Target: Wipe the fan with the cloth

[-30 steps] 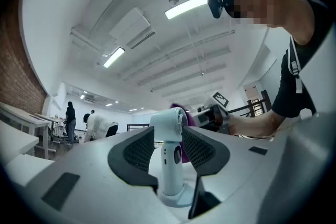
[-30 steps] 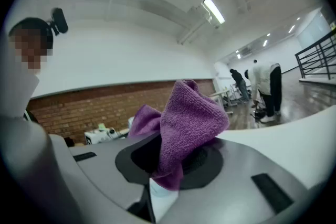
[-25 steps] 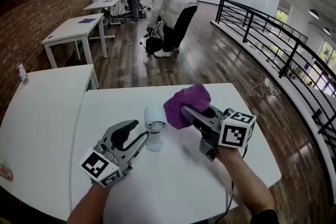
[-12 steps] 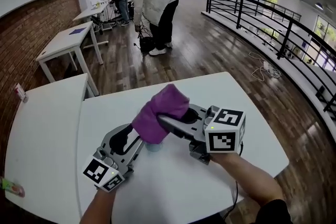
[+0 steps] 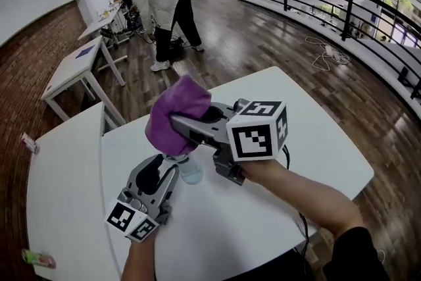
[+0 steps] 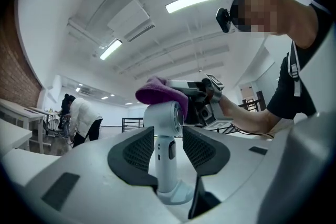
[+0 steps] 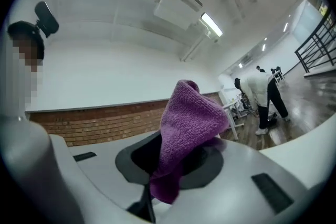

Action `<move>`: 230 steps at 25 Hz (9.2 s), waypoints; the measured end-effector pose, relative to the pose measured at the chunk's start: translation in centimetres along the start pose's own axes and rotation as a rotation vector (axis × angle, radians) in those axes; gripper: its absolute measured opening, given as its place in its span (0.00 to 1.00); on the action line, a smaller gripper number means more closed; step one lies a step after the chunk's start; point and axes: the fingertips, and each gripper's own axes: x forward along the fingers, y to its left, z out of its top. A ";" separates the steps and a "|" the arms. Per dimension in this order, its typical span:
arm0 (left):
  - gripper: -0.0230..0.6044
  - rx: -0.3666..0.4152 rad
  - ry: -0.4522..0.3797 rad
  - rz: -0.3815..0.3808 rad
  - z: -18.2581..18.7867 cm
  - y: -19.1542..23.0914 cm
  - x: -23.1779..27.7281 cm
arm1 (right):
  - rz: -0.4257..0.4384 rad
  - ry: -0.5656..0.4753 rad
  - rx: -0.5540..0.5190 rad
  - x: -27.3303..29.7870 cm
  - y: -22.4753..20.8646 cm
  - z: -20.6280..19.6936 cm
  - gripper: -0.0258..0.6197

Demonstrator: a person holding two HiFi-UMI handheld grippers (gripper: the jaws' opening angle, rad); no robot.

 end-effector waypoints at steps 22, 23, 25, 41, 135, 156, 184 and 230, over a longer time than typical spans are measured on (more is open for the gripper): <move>0.33 -0.005 0.021 -0.033 0.1 -0.3 0.5 | -0.025 -0.012 0.082 -0.9 -0.9 -1.0 0.15; 0.33 -0.004 0.022 -0.031 0.0 -0.4 0.5 | -0.028 0.016 0.079 -0.5 -0.8 -2.1 0.15; 0.33 -0.001 0.026 -0.033 0.0 -0.5 0.7 | -0.055 0.020 0.094 -0.9 -1.3 -3.1 0.15; 0.33 -0.004 0.025 -0.031 0.1 -0.3 0.5 | 0.048 0.011 0.055 0.4 2.1 0.9 0.15; 0.33 -0.002 0.079 0.085 -1.0 0.6 0.7 | 0.082 0.048 -0.018 -0.4 1.1 0.5 0.15; 0.33 -0.004 0.080 0.079 -0.9 0.3 0.9 | -0.144 0.956 -0.247 -3.5 -4.8 -19.4 0.15; 0.33 -0.150 -0.001 -0.026 1.0 1.7 -1.7 | 0.015 0.311 0.211 -4.0 -0.3 -6.3 0.15; 0.22 0.181 0.026 -0.061 6.7 0.9 2.3 | -0.197 0.172 0.272 -2.9 -5.3 -10.2 0.15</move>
